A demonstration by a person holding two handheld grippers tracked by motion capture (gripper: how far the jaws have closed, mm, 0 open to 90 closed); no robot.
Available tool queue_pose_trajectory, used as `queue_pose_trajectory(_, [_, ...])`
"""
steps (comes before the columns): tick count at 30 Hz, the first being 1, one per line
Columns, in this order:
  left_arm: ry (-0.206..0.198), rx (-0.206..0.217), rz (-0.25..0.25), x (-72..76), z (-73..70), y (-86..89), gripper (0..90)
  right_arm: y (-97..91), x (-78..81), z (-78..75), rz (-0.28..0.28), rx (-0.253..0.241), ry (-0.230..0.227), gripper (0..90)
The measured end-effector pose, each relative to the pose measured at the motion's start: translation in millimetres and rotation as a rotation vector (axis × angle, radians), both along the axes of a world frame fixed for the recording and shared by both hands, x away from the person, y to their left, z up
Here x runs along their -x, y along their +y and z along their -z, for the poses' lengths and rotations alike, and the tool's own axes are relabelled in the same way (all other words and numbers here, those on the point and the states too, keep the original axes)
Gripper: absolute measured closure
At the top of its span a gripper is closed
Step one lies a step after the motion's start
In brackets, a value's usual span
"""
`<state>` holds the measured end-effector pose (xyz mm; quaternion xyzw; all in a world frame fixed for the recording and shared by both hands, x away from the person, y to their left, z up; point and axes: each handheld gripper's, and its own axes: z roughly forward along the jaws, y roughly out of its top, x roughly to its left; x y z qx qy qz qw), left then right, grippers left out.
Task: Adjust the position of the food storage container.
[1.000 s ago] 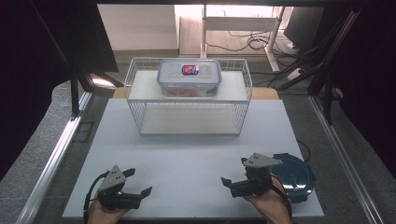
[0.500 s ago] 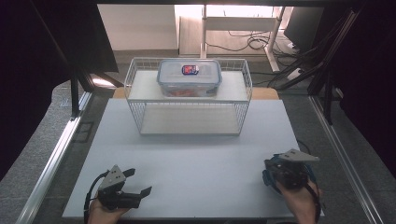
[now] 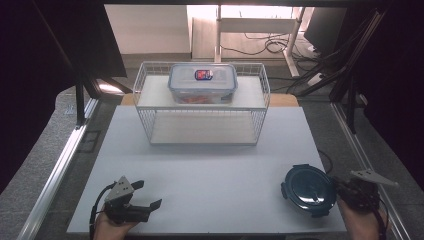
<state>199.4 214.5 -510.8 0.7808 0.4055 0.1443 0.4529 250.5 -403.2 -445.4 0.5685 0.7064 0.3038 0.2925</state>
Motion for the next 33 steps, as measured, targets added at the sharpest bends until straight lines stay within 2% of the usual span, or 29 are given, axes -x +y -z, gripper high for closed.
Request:
queue_pose_trajectory(5, [0.001, 0.000, -0.001, -0.1, 0.0, 0.3, 9.2, -10.0, -2.2, 8.4, 0.041, 0.020, 0.028, 88.8])
queue_pose_trajectory(7, [0.004, 0.003, -0.001, -0.4, 0.4, 0.3, 9.2, -11.1, -4.8, 12.8, 0.040, 0.026, 0.058, 89.0])
queue_pose_trajectory(14, [0.013, 0.008, 0.004, -1.9, 1.3, -0.6, 9.2, -2.4, -7.1, 13.9, 0.060, 0.063, 0.081, 89.3])
queue_pose_trajectory(20, [0.017, 0.008, 0.006, -3.4, 1.6, -1.6, 9.2, 14.4, -6.6, 13.6, 0.014, 0.053, 0.107, 89.3])
queue_pose_trajectory(29, [0.021, 0.005, 0.010, -4.2, 2.1, -2.2, 9.2, 55.8, -7.2, 15.2, -0.111, 0.062, 0.130, 89.3])
queue_pose_trajectory(33, [0.027, 0.004, 0.009, -4.5, 2.7, -2.6, 9.2, 71.1, -7.6, 16.9, -0.172, 0.019, 0.146, 89.3])
